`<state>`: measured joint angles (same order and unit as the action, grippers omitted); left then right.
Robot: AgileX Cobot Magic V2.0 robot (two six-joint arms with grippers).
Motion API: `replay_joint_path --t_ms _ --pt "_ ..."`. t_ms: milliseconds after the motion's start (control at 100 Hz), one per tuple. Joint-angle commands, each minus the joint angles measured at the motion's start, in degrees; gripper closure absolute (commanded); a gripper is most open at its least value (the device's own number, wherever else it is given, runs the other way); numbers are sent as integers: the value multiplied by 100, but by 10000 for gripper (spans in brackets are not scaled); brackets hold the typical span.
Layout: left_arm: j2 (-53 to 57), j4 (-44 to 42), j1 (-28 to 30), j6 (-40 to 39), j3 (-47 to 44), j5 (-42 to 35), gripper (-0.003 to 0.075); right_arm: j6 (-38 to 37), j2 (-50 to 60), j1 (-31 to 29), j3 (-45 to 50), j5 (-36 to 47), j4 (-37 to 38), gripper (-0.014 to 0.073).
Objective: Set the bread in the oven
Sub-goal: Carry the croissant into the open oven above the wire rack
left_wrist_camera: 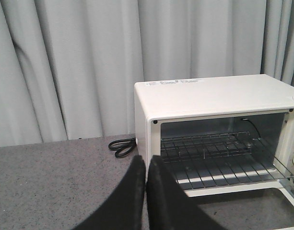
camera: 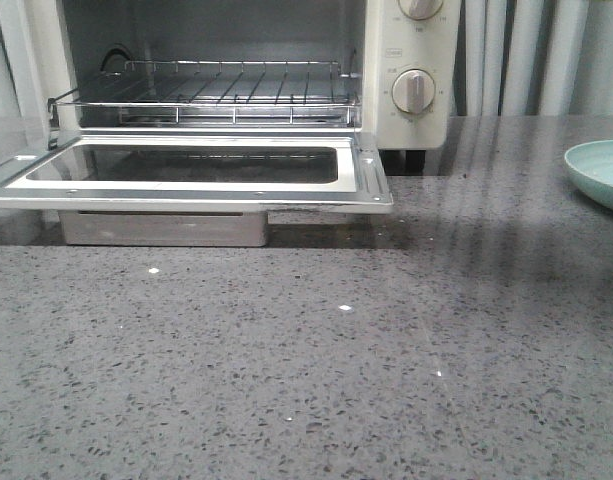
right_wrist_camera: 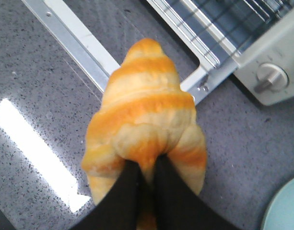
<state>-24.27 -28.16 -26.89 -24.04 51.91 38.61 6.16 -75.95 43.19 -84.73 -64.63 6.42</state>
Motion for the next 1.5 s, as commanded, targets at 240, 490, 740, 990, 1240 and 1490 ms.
replay_joint_path --t_ms 240,490,740,990,1240,1490 --pt "-60 -114 8 -58 175 -321 742 309 -489 192 -204 1038 47 662" --pt "-60 -88 8 -58 175 -307 742 309 -1111 192 -984 1299 107 662" --pt "-60 -44 8 -58 175 -173 742 309 -2101 192 -2256 856 380 662" --pt "-60 -44 8 -58 175 -114 742 309 -2798 192 -2979 755 1057 662" --pt "-60 -44 8 -58 175 -114 742 298 -3164 181 -3068 1127 1707 662" --pt "-60 -44 8 -58 175 -114 742 2 -3381 158 -3057 1516 2558 662"
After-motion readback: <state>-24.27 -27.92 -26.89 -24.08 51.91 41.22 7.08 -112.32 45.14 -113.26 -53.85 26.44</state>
